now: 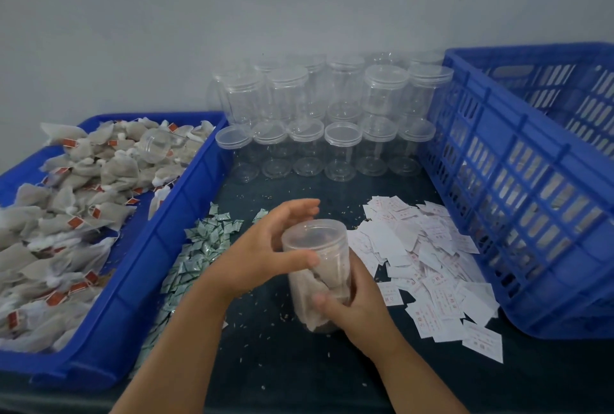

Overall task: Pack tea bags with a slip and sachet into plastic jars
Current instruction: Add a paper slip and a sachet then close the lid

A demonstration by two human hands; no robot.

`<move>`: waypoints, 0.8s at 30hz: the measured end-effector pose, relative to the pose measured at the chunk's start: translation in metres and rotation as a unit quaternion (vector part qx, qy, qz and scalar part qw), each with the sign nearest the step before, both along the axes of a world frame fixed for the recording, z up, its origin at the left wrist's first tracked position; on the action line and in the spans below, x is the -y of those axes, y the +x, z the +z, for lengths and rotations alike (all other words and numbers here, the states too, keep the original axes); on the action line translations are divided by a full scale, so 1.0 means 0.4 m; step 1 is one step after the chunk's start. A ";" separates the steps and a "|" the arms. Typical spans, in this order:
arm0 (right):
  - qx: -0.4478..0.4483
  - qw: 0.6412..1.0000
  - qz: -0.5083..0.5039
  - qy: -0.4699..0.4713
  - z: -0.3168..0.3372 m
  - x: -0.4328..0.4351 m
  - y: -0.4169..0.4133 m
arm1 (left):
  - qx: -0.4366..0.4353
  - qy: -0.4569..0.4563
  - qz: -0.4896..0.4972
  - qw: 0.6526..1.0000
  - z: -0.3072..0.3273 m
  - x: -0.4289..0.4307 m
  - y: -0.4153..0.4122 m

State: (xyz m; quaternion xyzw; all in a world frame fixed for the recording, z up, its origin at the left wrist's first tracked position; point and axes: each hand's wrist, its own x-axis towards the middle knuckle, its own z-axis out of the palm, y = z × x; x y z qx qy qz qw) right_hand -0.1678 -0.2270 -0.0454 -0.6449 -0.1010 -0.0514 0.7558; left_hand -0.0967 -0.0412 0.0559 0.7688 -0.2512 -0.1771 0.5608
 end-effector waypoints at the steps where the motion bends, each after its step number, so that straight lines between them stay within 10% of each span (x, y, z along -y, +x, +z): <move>1: 0.014 0.999 -0.027 -0.017 0.005 -0.006 0.005 | 0.013 0.026 0.009 1.000 0.002 -0.003 -0.002; 5: 0.036 0.998 -0.038 -0.037 0.009 -0.028 -0.001 | 0.147 0.162 0.137 0.966 0.015 0.059 -0.051; 13: -0.106 0.980 0.123 0.115 0.001 0.009 -0.013 | 0.002 -0.012 -0.023 1.000 0.022 0.035 -0.031; 19: -0.009 0.998 -0.053 -0.043 0.013 -0.016 0.000 | 0.093 0.099 0.147 0.980 0.003 0.084 -0.055; 24: -0.082 0.989 0.095 0.084 0.006 0.009 -0.011 | 0.001 -0.057 0.042 0.997 -0.023 0.063 -0.030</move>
